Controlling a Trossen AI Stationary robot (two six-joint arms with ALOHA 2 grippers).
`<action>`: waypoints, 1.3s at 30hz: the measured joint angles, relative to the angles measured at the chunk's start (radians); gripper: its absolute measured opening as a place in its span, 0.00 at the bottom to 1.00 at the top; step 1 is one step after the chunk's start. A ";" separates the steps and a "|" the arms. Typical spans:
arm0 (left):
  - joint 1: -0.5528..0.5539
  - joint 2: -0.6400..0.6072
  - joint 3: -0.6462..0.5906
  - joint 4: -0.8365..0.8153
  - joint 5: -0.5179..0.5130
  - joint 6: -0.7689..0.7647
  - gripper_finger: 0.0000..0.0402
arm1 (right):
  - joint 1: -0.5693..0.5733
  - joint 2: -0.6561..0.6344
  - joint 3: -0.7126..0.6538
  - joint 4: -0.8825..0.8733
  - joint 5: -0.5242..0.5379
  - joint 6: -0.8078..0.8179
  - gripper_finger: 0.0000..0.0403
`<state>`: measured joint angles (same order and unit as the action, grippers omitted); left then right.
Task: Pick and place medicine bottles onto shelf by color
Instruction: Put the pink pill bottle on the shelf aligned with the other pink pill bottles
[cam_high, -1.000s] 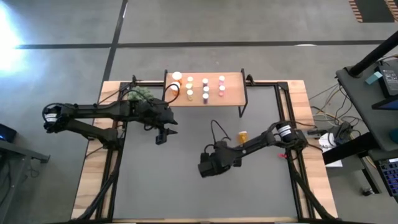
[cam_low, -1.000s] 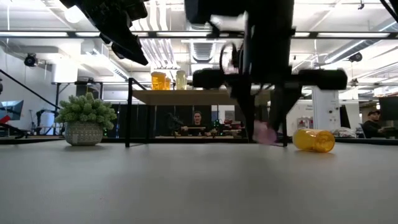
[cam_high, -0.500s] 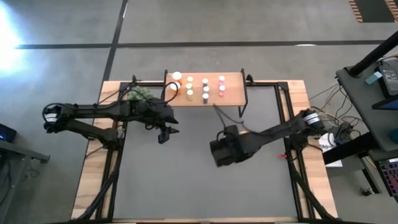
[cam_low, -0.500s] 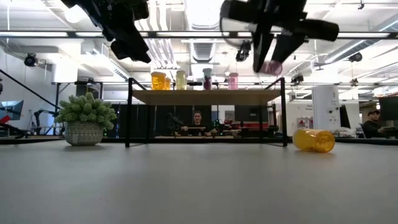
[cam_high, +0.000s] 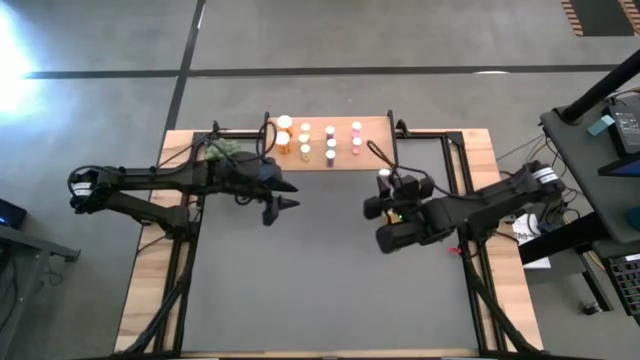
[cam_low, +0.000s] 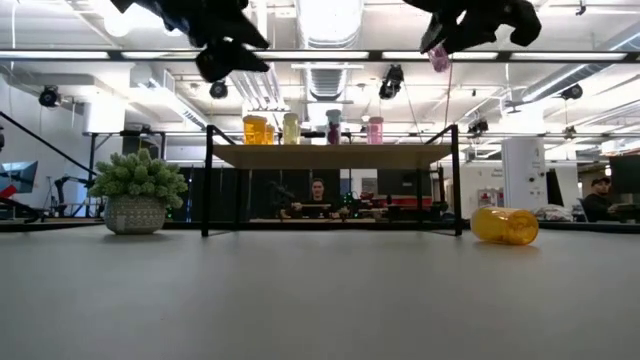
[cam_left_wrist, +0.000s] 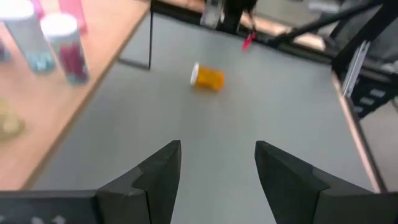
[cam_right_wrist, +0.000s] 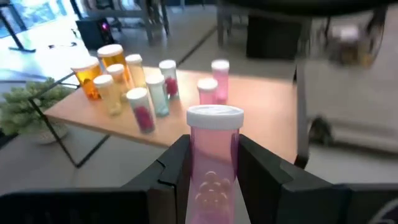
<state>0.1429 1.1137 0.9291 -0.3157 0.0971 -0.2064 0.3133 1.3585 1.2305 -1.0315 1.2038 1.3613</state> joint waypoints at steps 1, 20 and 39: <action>0.000 0.000 0.000 0.024 0.000 0.000 0.47 | -0.002 -0.014 -0.024 0.034 0.020 -0.060 0.25; 0.000 0.000 0.002 0.369 0.000 0.000 0.47 | -0.221 -0.401 -0.406 0.490 -0.310 -0.217 0.25; 0.025 -0.002 0.001 0.351 -0.001 0.213 0.47 | -0.335 -0.401 -0.678 1.610 -0.629 -1.362 0.25</action>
<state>0.1677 1.1118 0.9302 0.0357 0.0959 0.0071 -0.0217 0.9576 0.5527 0.5788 0.5751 -0.0006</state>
